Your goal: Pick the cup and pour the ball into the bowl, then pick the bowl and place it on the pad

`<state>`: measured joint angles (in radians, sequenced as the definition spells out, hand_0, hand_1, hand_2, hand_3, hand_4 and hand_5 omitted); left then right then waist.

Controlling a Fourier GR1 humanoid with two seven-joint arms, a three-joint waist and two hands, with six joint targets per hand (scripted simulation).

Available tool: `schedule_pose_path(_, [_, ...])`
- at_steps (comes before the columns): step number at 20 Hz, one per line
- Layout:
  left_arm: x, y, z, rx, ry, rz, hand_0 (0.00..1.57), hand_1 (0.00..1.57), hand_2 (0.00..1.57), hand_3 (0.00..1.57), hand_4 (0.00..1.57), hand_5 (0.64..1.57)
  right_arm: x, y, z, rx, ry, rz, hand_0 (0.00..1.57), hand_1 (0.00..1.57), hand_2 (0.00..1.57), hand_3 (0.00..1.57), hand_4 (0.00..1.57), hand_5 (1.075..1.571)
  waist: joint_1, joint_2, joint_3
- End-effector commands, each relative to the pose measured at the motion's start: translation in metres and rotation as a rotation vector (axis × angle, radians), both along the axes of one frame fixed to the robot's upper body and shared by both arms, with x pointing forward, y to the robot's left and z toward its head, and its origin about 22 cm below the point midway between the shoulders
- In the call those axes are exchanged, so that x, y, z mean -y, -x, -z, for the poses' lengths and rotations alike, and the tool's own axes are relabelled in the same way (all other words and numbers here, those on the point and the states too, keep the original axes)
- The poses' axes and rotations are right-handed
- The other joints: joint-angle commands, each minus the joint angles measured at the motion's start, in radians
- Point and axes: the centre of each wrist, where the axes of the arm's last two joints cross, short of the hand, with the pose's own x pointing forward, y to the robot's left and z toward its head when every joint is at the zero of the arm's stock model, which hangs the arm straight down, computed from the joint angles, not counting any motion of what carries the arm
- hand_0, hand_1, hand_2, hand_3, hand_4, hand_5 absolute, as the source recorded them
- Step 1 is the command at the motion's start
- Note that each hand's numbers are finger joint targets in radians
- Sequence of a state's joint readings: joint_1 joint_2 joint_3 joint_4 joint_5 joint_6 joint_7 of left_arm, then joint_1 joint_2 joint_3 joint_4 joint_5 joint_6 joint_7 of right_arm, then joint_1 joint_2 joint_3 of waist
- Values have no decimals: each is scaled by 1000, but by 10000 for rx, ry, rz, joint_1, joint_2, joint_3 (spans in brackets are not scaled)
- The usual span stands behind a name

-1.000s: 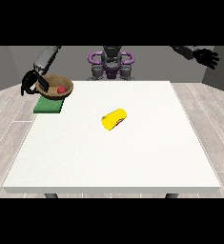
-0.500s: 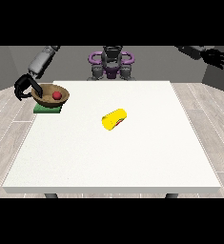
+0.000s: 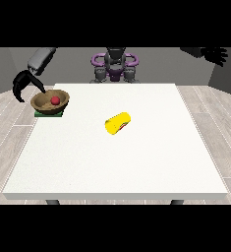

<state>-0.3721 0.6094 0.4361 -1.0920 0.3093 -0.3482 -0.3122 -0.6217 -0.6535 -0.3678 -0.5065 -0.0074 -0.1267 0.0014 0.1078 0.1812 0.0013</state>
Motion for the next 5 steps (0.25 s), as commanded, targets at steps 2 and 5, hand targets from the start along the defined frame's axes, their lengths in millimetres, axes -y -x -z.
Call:
schedule_pose_path(2, [45, -12, 29, -1502, 328, 405, 0, 0, 0, 0, 902, 1559, -10, -8, -5, -925, -11, -730, 0, 0, 0, 0, 0, 1356, -374, -1703, -13])
schedule_pose_path(5, [46, -3, 62, -2857, 501, -166, 0, 0, 0, 0, 902, 1559, -49, -39, -27, -273, -597, -2372, 0, 0, 0, 0, 476, 1434, -960, -3001, -34])
